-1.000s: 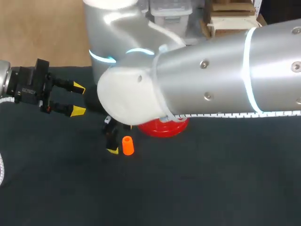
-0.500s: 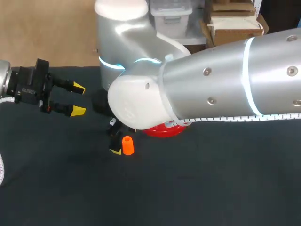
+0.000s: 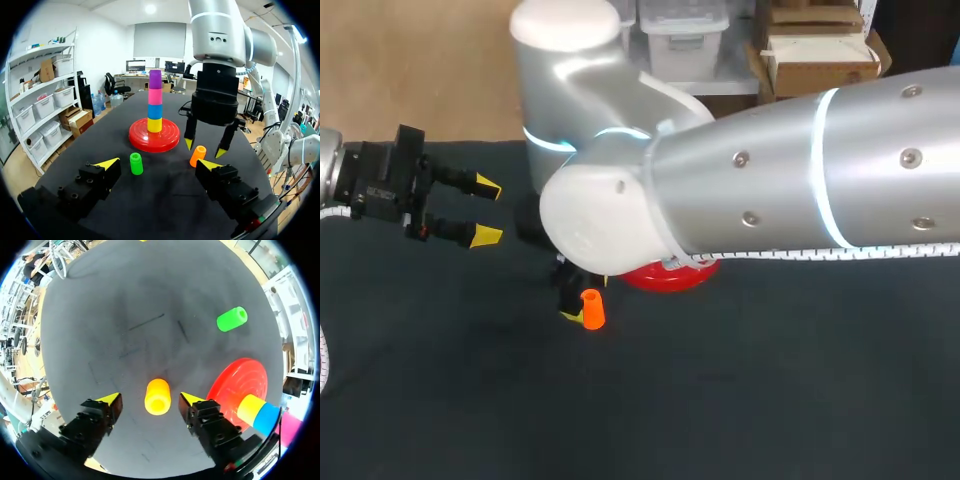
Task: Pick up and stack the cylinders on the red base in this order: pink,purple,orange,green
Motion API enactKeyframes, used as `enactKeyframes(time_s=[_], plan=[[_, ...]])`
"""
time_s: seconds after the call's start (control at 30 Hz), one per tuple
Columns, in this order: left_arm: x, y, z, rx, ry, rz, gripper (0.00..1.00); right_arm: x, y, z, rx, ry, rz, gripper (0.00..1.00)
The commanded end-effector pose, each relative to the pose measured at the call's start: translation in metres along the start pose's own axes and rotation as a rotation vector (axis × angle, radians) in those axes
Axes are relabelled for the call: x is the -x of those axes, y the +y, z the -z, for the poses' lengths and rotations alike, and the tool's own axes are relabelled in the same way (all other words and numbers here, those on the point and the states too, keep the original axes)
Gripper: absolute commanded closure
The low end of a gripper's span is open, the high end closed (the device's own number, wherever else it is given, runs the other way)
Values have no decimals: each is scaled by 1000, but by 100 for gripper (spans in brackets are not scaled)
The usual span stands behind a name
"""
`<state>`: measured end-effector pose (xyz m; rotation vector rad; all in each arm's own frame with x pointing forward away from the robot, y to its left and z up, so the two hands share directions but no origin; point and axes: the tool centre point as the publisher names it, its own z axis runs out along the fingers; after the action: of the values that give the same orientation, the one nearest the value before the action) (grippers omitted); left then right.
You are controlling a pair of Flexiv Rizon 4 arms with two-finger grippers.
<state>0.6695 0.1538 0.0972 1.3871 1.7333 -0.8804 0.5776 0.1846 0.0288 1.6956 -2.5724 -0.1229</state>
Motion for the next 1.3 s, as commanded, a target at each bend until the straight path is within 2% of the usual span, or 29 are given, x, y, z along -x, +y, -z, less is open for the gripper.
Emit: enactKeyframes(time_s=[0.03,0.13,0.17,0.27,0.33,0.53,0.67,0.83,1.03,1.3], plan=[[0,0,0,1,1,0,0,3,-3,-1,0,16,-4,53],[0,0,0,1,1,0,0,3,-4,1,-7,30,-11,94],[0,0,0,1,1,0,0,2,-4,2,-12,33,-10,100],[0,0,0,1,1,0,0,-2,-3,11,-40,34,-15,100],[0,0,0,1,1,0,0,-4,-4,26,-83,16,-28,100],[0,0,0,1,1,0,0,-8,-23,110,-221,-39,-24,100],[0,0,0,1,1,0,0,-10,-43,164,-239,-60,27,100],[0,0,0,1,1,0,0,-21,-69,214,-242,-64,50,100],[0,0,0,1,1,0,0,-42,-98,243,-220,-62,19,100],[0,0,0,1,1,0,0,-41,-123,251,-130,-11,66,100]])
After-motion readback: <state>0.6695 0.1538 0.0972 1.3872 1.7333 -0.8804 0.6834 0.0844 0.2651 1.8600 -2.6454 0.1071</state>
